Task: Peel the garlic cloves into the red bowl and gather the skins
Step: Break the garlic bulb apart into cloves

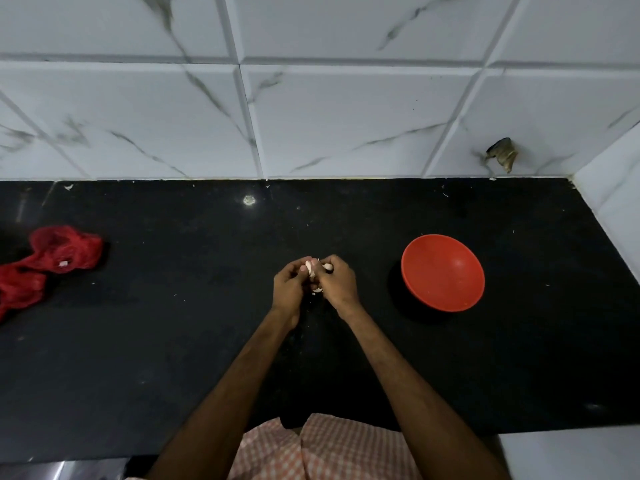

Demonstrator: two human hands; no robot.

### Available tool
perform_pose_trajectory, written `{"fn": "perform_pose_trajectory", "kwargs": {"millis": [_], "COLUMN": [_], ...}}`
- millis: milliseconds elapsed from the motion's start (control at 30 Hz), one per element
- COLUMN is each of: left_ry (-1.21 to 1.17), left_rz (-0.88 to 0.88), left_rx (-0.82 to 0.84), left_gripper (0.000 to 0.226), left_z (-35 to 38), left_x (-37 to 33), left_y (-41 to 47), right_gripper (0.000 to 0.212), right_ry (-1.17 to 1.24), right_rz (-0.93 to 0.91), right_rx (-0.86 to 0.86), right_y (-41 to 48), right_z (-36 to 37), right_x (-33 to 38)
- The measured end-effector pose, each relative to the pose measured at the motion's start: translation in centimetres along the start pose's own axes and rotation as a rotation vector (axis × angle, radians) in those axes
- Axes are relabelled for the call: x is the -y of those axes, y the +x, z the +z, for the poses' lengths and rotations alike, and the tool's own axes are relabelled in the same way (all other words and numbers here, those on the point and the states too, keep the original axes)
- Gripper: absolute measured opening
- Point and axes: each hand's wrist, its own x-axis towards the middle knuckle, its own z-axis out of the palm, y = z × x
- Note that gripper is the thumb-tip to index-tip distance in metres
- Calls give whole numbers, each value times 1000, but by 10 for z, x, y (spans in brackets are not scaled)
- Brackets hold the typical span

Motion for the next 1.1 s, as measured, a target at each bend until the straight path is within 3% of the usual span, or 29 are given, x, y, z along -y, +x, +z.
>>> {"fn": "perform_pose_trajectory", "kwargs": {"millis": [167, 467, 600, 800, 933, 1100], "left_ry": [38, 69, 56, -21, -102, -175], "left_rz": [13, 41, 72, 4, -46, -13], "left_rx": [18, -76, -77, -80, -45, -77], "left_gripper": [24, 24, 23, 21, 38, 30], "left_z": [-4, -9, -6, -3, 0, 6], "left_x": [2, 10, 8, 8, 5, 2], "left_y": [1, 7, 5, 2, 5, 6], "right_gripper": [11, 33, 42, 41, 38, 43], "right_ry": [-125, -526, -616, -591, -589, -421], "right_rz": [-48, -237, -267, -292, -343, -242], "right_rx": [53, -35, 34, 74, 51, 91], "right_y": [-1, -2, -3, -4, -7, -5], "right_z": [-2, -2, 0, 4, 6, 10], "right_x": [-3, -6, -2, 2, 6, 12]}}
